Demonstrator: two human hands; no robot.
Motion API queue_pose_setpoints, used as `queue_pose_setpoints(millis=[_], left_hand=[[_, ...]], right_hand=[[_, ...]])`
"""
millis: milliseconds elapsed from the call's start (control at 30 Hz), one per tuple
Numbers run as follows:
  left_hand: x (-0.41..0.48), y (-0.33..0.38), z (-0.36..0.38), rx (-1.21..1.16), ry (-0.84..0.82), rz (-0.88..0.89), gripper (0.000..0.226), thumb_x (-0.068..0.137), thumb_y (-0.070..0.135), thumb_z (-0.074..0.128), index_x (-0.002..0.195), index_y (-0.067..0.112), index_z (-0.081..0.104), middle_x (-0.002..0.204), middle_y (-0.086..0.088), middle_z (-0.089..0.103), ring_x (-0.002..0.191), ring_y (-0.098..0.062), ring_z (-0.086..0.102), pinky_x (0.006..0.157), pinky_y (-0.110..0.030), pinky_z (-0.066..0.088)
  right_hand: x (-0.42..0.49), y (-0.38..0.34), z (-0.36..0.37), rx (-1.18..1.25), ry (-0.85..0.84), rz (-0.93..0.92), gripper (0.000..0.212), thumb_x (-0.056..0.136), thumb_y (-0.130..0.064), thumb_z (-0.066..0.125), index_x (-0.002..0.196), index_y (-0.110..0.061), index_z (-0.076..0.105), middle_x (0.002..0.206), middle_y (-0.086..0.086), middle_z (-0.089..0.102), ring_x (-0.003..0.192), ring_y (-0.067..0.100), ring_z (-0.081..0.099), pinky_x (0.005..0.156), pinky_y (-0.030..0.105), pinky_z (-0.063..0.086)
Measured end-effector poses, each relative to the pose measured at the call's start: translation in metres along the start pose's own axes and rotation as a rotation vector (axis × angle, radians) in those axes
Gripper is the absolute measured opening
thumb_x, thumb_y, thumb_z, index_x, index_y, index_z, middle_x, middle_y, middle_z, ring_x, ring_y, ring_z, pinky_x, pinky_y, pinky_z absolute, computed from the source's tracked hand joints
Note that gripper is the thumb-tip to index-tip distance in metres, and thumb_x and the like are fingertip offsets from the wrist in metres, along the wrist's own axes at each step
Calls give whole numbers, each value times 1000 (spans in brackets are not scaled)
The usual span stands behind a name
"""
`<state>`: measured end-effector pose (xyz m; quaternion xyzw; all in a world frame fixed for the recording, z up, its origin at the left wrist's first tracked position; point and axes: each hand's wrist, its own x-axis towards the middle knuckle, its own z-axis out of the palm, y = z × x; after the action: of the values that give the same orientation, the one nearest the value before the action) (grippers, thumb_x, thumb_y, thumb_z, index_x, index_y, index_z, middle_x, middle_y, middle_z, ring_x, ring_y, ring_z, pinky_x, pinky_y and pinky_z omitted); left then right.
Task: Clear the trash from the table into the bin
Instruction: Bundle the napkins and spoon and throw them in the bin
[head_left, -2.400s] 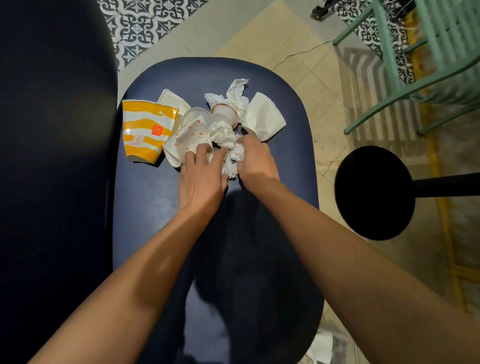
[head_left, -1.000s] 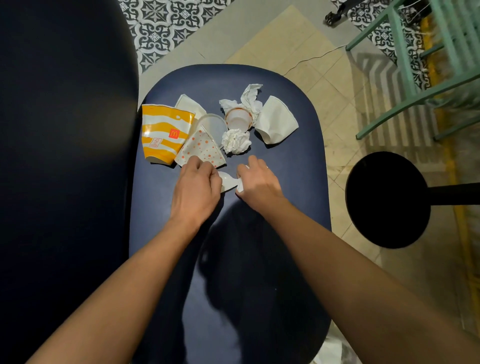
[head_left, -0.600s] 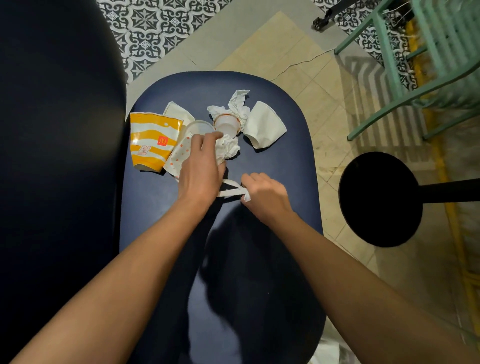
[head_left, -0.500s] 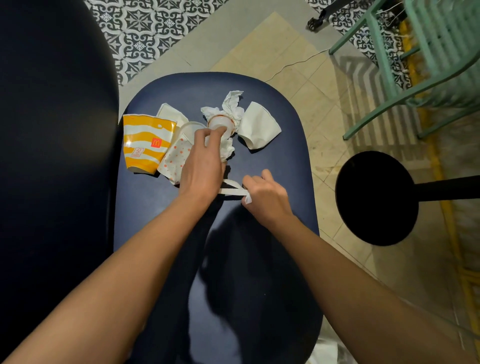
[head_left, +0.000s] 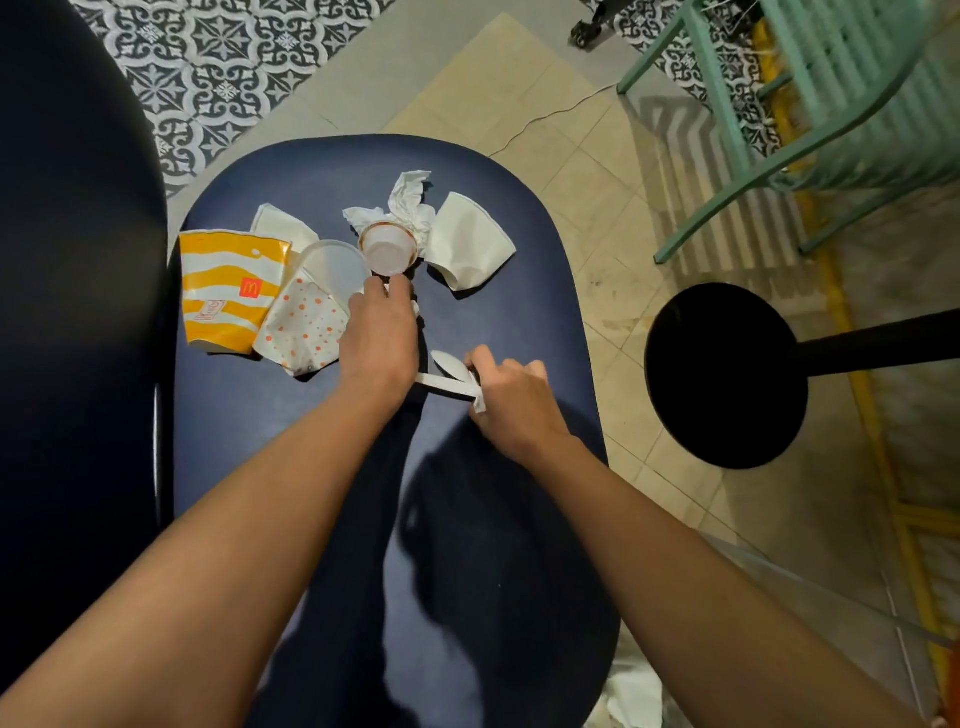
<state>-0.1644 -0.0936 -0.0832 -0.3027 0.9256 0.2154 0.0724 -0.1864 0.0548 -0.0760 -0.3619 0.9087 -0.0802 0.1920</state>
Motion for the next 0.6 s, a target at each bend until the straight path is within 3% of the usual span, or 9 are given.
queue_pose_setpoints(millis=[133, 233, 300, 400, 600], left_hand=[[-6, 1, -4, -22, 2, 22, 30, 91, 6, 49, 121, 2, 45, 118, -21, 50, 107, -36, 45, 72, -41, 41], [-15, 2, -13, -78, 19, 46, 31, 90, 9, 51, 120, 2, 47, 117, -21, 51, 107, -35, 44, 75, -41, 40], [-24, 3, -20, -132, 32, 70, 33, 88, 9, 53, 121, 4, 47, 115, -20, 51, 105, -35, 46, 77, -40, 40], [-37, 7, -28, -232, 53, 78, 34, 86, 9, 53, 119, 7, 48, 111, -17, 50, 95, -34, 51, 73, -36, 38], [-73, 20, -33, -302, 112, 85, 23, 85, 10, 55, 107, 8, 53, 108, -12, 48, 87, -32, 51, 74, -36, 43]], right_hand=[[-6, 3, 1, 0, 40, 11, 18, 86, -6, 54, 104, -6, 56, 82, 14, 64, 70, 31, 51, 78, 38, 37], [-13, 3, 1, 49, 132, 36, 13, 78, 0, 62, 91, -2, 60, 67, 16, 62, 54, 24, 35, 58, 35, 41], [-19, 1, -6, 46, 118, 74, 16, 85, -5, 57, 101, -3, 59, 75, 15, 62, 61, 23, 35, 59, 32, 32], [-24, 1, -18, 34, -83, 166, 24, 94, -17, 47, 118, -11, 47, 91, 8, 56, 74, 21, 40, 68, 31, 31], [-51, 6, -25, -11, -105, 180, 23, 95, -16, 48, 118, -11, 48, 105, 11, 63, 90, 30, 57, 71, 34, 35]])
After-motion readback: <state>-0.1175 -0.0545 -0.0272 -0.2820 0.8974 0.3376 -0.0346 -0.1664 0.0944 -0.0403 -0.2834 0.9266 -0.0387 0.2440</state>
